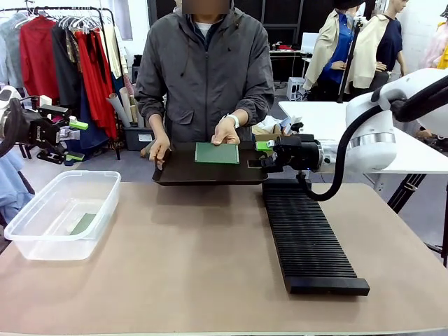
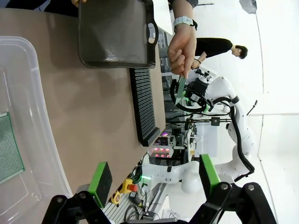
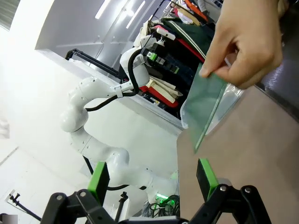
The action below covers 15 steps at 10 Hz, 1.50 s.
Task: Sort PCBs into racks and boxes based on the side picked up.
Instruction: Pick up the Blank PCB handed by the Human.
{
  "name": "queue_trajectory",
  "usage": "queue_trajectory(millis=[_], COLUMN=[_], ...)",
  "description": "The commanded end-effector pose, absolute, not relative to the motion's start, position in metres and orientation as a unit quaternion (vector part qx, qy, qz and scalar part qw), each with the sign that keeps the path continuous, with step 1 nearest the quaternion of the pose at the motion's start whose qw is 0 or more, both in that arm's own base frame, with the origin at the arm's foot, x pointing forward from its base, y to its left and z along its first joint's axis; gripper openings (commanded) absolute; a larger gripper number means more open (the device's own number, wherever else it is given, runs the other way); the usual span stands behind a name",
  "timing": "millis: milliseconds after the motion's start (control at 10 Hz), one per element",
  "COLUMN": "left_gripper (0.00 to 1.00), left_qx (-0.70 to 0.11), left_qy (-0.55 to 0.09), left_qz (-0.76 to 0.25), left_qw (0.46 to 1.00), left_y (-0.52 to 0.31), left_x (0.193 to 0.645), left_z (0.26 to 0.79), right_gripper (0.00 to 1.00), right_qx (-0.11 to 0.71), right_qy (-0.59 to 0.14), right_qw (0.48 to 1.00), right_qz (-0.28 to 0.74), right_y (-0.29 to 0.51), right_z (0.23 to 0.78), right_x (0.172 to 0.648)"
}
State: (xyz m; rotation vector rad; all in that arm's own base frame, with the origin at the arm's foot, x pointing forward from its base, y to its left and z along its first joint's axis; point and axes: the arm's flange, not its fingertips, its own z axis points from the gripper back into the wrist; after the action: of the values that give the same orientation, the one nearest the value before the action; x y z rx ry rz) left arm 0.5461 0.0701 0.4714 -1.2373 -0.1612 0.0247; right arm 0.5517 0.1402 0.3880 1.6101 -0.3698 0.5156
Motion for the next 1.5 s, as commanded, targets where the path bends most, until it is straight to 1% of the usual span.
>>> queue_trajectory(millis=[0, 300, 700, 1200, 1300, 1400], left_gripper=[0.97, 0.97, 0.97, 0.97, 0.97, 0.97], left_qx=[-0.574, -0.574, -0.574, -0.574, -0.574, -0.574], left_qy=[-0.078, -0.078, -0.078, -0.078, -0.078, -0.078], left_qz=[0.011, 0.011, 0.011, 0.011, 0.011, 0.011], left_qw=[0.815, 0.815, 0.815, 0.815, 0.815, 0.815], left_y=[0.070, 0.070, 0.070, 0.070, 0.070, 0.070], left_x=[0.544, 0.544, 0.544, 0.544, 0.544, 0.544], left_z=[0.474, 0.474, 0.474, 0.474, 0.474, 0.474], right_gripper=[1.00, 1.00, 1.00, 1.00, 0.95, 0.87], right_qx=[0.702, 0.682, 0.684, 0.687, 0.688, 0.690], right_qy=[-0.147, -0.153, -0.170, -0.160, -0.162, -0.160], right_qw=[0.664, 0.691, 0.692, 0.691, 0.690, 0.689], right_qz=[0.211, 0.185, 0.156, 0.155, 0.153, 0.153], right_y=[0.154, 0.171, 0.187, 0.201, 0.202, 0.203], right_z=[0.390, 0.382, 0.378, 0.381, 0.381, 0.381], right_x=[0.578, 0.601, 0.612, 0.619, 0.620, 0.620])
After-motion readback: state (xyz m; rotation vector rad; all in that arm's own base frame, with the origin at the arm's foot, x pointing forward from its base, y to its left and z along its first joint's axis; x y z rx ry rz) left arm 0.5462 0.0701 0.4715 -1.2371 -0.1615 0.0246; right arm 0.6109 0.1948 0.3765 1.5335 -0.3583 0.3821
